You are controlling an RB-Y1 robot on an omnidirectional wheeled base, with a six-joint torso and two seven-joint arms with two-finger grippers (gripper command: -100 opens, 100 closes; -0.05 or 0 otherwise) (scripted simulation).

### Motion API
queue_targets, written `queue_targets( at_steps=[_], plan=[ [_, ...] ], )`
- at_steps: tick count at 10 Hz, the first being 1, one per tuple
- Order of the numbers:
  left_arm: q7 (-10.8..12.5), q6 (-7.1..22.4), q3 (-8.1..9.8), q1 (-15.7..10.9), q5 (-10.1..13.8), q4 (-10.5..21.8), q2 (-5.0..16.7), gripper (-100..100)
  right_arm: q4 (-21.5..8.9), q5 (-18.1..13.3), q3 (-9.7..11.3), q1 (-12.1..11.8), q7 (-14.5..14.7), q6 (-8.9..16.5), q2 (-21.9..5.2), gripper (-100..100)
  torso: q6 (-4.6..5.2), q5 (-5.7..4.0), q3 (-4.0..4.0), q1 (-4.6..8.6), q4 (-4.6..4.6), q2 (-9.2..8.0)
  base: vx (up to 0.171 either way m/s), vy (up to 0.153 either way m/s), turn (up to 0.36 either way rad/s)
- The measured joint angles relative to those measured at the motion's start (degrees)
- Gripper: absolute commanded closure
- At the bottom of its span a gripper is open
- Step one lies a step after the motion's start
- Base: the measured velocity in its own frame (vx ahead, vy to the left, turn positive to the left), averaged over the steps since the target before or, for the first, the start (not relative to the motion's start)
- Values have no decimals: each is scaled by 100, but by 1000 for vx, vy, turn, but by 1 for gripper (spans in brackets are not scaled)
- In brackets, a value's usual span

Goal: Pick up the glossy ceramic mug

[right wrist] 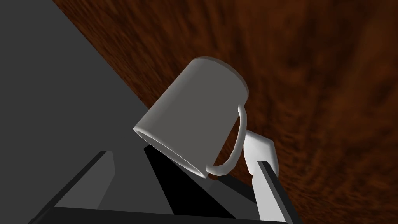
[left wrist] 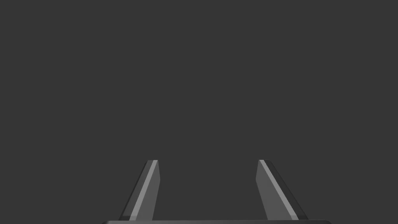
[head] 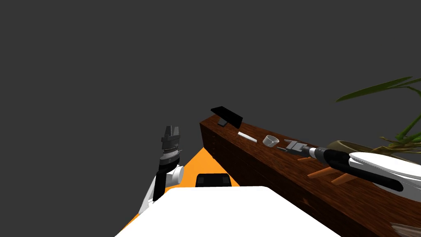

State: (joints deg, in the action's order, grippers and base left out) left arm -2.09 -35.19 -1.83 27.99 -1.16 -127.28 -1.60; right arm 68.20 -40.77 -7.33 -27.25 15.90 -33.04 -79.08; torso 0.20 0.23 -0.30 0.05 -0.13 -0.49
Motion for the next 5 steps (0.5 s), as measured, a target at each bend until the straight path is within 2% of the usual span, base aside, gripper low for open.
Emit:
queue_targets(
  at_steps=[1, 3, 5],
  plan=[
    [0, 0, 0, 0, 0, 0, 0, 0, -86, -4, -165, -169, 14, 10, -60, -100, 6, 24, -12, -24, -9, -14, -98, 22, 19],
    [0, 0, 0, 0, 0, 0, 0, 0, -169, -43, -364, -369, 30, 104, -142, -100, 18, 49, -22, -50, -18, -24, -61, 8, 11],
    [0, 0, 0, 1, 0, 0, 0, 0, -355, -83, -339, -270, 9, 114, -209, -100, 26, 58, -26, -54, -21, -29, -71, 10, 25]
  ],
)
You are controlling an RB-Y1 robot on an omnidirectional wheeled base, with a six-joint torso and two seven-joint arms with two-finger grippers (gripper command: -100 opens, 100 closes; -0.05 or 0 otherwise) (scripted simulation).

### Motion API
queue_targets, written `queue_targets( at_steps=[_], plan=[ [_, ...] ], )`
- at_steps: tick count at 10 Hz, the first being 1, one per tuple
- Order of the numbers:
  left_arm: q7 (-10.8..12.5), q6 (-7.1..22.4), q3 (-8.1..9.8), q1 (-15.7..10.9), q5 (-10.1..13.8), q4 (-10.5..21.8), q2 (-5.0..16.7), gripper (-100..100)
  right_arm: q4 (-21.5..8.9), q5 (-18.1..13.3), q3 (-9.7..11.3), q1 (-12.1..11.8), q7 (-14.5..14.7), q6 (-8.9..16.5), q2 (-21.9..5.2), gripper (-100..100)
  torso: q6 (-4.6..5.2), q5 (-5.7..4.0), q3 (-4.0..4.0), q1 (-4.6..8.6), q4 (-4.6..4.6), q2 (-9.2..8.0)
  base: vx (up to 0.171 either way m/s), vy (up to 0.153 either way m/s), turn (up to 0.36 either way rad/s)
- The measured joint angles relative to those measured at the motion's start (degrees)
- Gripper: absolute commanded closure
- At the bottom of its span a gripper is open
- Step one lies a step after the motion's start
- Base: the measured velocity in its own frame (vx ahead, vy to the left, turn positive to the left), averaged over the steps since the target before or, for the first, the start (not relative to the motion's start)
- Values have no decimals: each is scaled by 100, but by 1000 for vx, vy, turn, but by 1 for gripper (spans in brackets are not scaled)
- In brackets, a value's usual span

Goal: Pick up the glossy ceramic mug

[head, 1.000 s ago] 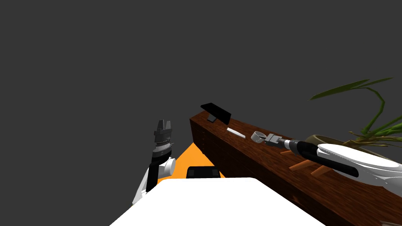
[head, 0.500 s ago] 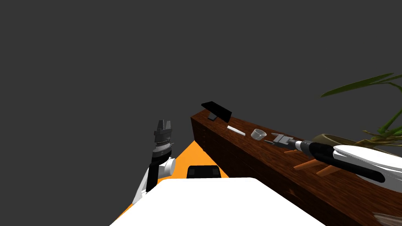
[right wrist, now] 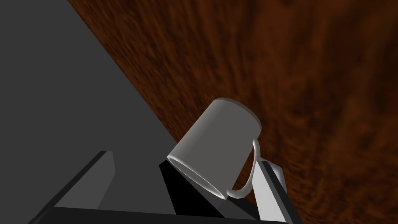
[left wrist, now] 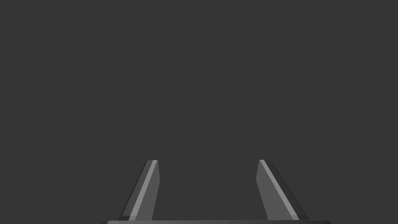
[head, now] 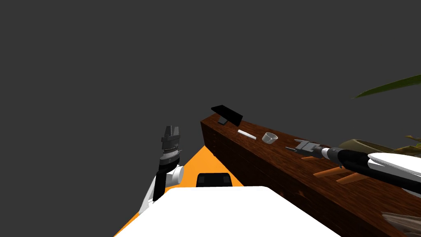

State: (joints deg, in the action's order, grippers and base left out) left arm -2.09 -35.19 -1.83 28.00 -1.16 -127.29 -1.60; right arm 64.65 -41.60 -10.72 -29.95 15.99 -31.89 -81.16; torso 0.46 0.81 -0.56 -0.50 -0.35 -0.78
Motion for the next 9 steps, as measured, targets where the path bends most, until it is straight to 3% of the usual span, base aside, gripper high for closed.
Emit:
queue_targets(
  at_steps=[1, 5, 7, 8, 9],
  plan=[
    [0, 0, 0, 0, 0, 0, 0, 0, -63, -10, -136, -142, 3, 30, -40, -100, 10, 8, -13, -9, -6, -21, -78, 15, 2],
    [0, 0, 0, 0, 0, 0, 0, 0, -427, -48, -309, -204, 21, 58, -111, -100, 16, 10, -23, -8, -11, -35, -64, -9, 6],
    [0, 0, 1, 1, 0, 0, 1, 0, -205, 7, -289, -168, -59, 105, -67, -100, 16, 6, -3, 10, -4, 1, 53, -45, -7],
    [0, 0, 1, 1, 0, 0, 1, 0, -265, 12, -196, 1, -41, 46, -55, -100, 14, 6, 5, 8, 0, 13, 91, -3, -30],
    [0, 0, 0, 2, 0, 0, 0, 0, -308, -5, 35, 325, -4, -22, -8, -100, 13, 7, 13, -3, 3, 27, 79, 11, -2]
  ],
)
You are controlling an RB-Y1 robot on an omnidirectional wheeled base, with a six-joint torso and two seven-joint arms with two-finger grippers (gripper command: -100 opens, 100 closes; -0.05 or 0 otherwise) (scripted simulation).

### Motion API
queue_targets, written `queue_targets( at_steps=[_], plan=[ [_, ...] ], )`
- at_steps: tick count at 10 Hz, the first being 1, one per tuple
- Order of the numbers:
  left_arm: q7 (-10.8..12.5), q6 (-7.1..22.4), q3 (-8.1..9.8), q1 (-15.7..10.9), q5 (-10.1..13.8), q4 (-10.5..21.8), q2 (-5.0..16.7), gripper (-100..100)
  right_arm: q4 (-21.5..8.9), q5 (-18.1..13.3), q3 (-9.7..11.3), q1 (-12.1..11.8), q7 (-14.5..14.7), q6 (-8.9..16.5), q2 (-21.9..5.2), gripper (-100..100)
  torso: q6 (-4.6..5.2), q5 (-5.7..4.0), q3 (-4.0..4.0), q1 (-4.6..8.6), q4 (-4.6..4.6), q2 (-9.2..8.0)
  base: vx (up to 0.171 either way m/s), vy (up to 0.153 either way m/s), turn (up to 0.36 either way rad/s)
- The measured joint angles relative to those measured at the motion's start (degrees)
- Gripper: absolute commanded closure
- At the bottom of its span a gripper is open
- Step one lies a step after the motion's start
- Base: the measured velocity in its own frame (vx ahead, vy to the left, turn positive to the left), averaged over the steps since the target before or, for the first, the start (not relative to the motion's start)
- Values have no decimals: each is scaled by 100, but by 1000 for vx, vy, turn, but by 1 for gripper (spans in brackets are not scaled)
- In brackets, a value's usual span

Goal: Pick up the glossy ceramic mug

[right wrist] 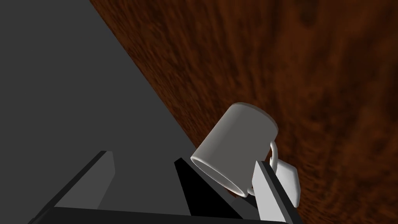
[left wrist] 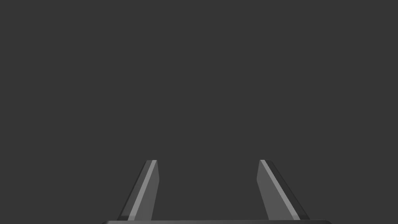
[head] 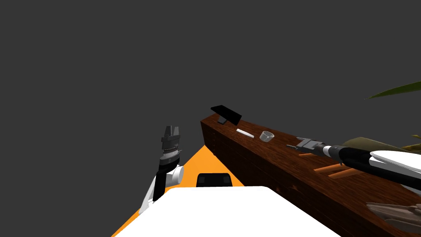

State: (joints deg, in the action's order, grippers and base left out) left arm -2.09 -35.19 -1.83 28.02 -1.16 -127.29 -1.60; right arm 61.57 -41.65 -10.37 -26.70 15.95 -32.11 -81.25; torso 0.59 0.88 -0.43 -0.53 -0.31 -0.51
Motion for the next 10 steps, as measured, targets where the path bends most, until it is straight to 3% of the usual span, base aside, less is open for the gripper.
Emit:
queue_targets(
  at_steps=[2, 3, 7, 10],
  plan=[
    [0, 0, 0, 0, 0, 0, 0, 0, 306, 53, -109, -197, 6, 31, 32, -100, 2, 4, -4, -9, -2, -8, 68, 5, -21],
    [0, 0, 0, 0, 0, 0, 0, 0, 366, 62, 3, -39, 32, 1, 86, -100, 1, 3, -1, -6, 0, -2, 77, 0, -7],
    [0, 0, 0, 0, 0, 0, 0, 0, 751, 94, 267, 152, 10, 4, 176, -100, 1, 2, 4, -3, 2, 7, 95, -5, -14],
    [0, 0, 0, 0, 0, 0, 0, 0, 1062, 140, 432, 105, 47, -61, 312, -100, -14, -9, 21, 7, 11, 30, 109, -13, -7]
  ],
)
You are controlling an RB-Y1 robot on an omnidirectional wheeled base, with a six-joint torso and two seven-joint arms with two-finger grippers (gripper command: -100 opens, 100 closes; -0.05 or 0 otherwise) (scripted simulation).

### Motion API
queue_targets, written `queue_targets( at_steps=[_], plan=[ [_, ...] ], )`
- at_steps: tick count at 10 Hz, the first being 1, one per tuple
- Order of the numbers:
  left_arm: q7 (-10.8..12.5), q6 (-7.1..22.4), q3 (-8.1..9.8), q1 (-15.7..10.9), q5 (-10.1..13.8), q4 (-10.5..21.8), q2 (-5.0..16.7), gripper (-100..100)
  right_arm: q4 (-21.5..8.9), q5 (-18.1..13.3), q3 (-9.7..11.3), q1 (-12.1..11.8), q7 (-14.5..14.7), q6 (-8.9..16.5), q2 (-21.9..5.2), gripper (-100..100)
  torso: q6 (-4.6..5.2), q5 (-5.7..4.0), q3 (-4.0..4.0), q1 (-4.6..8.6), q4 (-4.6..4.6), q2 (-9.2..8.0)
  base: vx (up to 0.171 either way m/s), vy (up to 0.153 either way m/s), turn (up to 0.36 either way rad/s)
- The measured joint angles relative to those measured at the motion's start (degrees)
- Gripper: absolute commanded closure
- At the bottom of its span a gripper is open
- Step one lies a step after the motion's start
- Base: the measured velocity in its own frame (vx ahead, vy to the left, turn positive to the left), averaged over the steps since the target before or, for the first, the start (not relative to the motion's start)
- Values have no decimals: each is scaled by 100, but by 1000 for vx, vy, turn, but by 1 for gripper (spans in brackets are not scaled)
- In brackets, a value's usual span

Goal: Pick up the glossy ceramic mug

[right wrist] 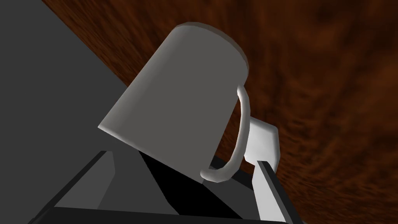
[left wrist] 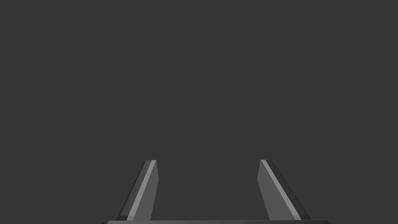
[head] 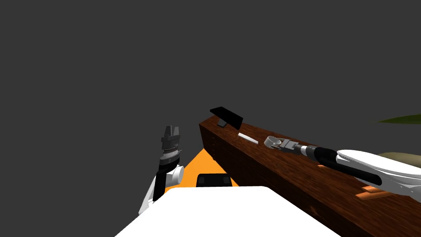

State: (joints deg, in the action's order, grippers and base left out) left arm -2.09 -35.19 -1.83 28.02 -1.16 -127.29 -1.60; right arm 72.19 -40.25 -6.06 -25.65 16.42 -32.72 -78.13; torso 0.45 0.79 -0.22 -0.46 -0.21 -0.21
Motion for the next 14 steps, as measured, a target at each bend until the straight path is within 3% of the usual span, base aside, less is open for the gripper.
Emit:
queue_targets(
  at_steps=[1, 2, 3, 6, 7, 11, 12, 13, 14],
  plan=[
    [0, 0, 0, 0, 0, 0, 0, 0, 47, -32, 185, 75, -46, 35, 50, -100, -1, -2, 0, 3, 1, 0, 39, -5, 6],
    [0, 0, 0, -1, 0, 0, 0, 0, 48, -37, 212, 87, -57, 40, 57, 0, 1, 0, -9, 1, -3, -17, 8, -1, 2],
    [0, 0, 0, -1, 0, 0, 0, 0, 48, -37, 209, 86, -56, 40, 56, -100, 2, 1, -17, -1, -7, -30, 37, -20, 187],
    [0, 0, 0, -1, 0, 0, 0, 0, -146, -72, 388, 158, 57, 119, 355, -100, -43, -47, 29, 60, 19, 38, 45, -46, 106],
    [0, 0, 0, -1, 0, 0, 0, 0, -147, -72, 391, 155, 60, 126, 361, 100, -42, -49, 33, 56, 21, 42, 0, 0, 0],
    [0, 0, 0, -1, 0, 0, 0, 0, -144, -76, 394, 155, 67, 119, 356, 100, -37, -50, 29, 52, 18, 38, 0, 0, 0],
    [0, 0, 0, -1, 0, 0, 0, 0, -144, -77, 394, 155, 68, 118, 355, 0, -37, -50, 29, 52, 18, 37, 0, 0, 0],
    [0, 0, 0, -1, 0, 0, 0, 0, -144, -77, 394, 155, 68, 118, 355, 100, -37, -50, 29, 52, 18, 37, -30, 24, -183],
    [0, 0, 0, -1, 0, 0, 0, 0, -50, -63, 337, 113, 28, 117, 264, 100, -24, -45, 20, 44, 13, 23, -58, 52, -254]
  ],
)
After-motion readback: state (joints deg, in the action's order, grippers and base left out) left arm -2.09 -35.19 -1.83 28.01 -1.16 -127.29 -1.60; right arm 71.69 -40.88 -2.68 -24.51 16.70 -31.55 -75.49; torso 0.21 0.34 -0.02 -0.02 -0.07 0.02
